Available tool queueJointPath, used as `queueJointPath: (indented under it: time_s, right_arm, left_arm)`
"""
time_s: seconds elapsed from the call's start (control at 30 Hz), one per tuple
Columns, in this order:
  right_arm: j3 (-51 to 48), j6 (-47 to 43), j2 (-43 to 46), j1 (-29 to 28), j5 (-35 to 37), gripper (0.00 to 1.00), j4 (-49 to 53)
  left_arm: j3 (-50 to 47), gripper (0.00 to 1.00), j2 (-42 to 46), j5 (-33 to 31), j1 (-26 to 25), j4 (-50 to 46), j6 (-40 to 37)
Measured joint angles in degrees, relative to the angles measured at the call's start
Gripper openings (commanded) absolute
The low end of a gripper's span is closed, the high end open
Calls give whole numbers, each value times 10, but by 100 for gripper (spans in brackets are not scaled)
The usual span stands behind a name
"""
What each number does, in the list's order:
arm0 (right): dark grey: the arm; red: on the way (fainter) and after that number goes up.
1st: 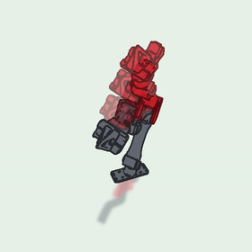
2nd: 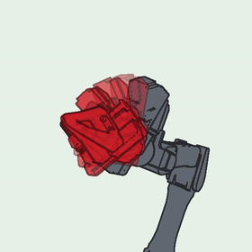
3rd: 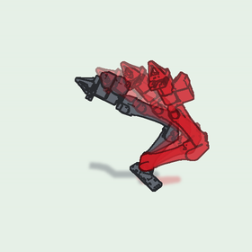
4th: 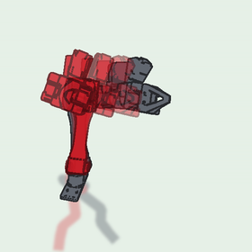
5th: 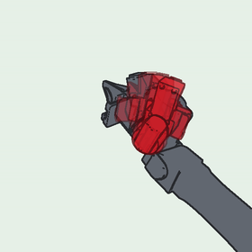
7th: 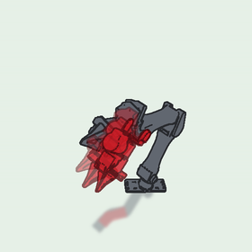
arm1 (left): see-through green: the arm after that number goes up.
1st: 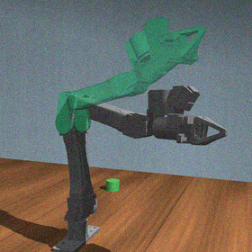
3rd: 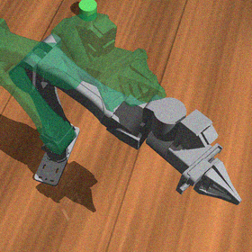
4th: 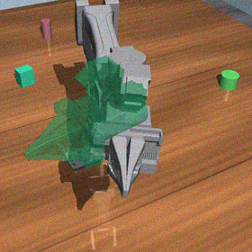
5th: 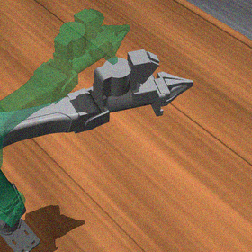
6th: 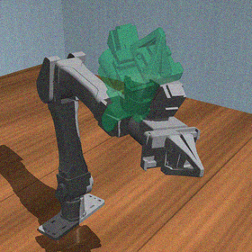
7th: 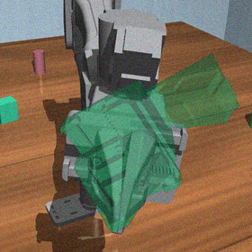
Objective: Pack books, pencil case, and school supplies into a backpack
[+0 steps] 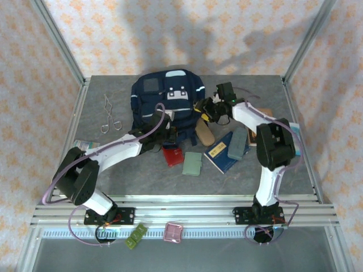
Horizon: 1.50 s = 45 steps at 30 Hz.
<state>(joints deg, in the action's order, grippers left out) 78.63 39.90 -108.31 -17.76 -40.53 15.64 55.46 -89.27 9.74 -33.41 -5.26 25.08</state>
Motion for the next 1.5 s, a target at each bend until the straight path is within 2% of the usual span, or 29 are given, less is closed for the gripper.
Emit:
queueJointPath:
  time_s: [0.2,0.43,0.47,0.63,0.87,1.0,1.2,1.27,1.43,1.5]
  right_arm:
    - [-46,9,55,-25,-12,53,3]
    - [-91,24,47,-73,-14,50,-10]
    - [-97,29,45,-75,-14,48,-17]
    - [-110,54,27,-75,-16,20,-44]
    - [-115,67,21,-79,-17,19,-63]
    - [-118,69,19,-80,-19,19,-68]
    - [-120,71,17,-80,-21,18,-76]
    - [-120,73,17,-80,-23,18,-76]
    - [-122,76,17,-80,-24,17,-82]
    - [-123,77,17,-80,-25,17,-84]
  left_arm:
    - [100,0,-72,14,-4,-68,0]
    - [156,0,-89,32,-5,-139,-11]
    - [158,0,-90,38,-4,-143,-11]
    - [158,0,-94,64,2,-149,-9]
    - [116,0,-94,110,11,-100,17]
    - [82,21,-94,123,10,-60,40]
    - [60,25,-92,79,-13,-33,49]
    - [53,24,-90,61,-19,-28,49]
    - [52,1,-87,4,-31,-26,50]
    - [49,0,-85,-15,-37,-24,50]
